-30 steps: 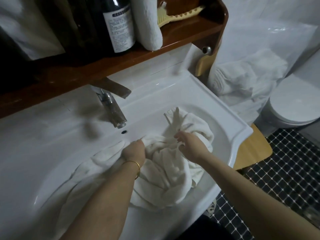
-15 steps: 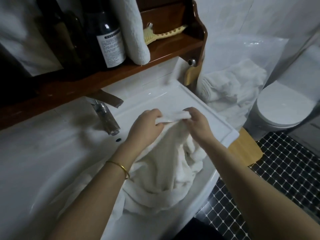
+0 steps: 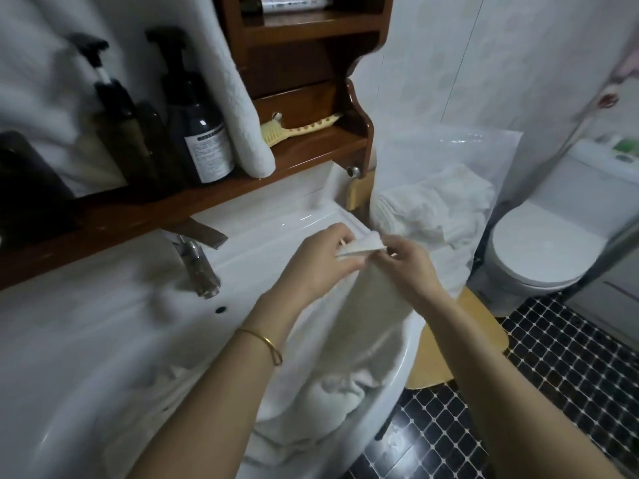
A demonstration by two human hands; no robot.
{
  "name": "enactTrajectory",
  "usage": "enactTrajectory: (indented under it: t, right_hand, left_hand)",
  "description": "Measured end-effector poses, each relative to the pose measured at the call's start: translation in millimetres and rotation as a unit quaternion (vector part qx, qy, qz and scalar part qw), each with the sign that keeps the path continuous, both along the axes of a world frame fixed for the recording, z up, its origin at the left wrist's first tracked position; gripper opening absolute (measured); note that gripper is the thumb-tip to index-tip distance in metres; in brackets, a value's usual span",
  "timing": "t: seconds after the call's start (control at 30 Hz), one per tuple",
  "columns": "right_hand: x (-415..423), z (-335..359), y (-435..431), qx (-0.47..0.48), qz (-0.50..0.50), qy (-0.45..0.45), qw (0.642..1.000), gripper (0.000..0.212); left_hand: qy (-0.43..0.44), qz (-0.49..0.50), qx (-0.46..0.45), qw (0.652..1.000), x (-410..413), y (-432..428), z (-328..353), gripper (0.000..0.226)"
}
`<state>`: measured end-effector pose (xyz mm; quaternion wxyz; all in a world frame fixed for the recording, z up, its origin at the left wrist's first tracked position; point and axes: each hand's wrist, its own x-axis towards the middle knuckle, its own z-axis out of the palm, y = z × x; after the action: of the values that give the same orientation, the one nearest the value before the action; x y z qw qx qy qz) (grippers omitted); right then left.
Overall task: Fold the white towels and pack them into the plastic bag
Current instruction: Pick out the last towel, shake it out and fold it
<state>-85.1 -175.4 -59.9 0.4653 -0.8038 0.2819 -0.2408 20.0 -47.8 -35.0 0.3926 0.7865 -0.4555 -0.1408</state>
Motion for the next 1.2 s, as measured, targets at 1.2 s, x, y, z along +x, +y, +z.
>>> enactTrajectory:
  t: [1.2]
  right_hand:
    - [-12, -15, -50, -0.094, -0.068, 0.096, 0.989, 0.033]
  left_hand:
    - [0.002, 0.171, 0.161, 0.972, 34, 69, -26, 0.020]
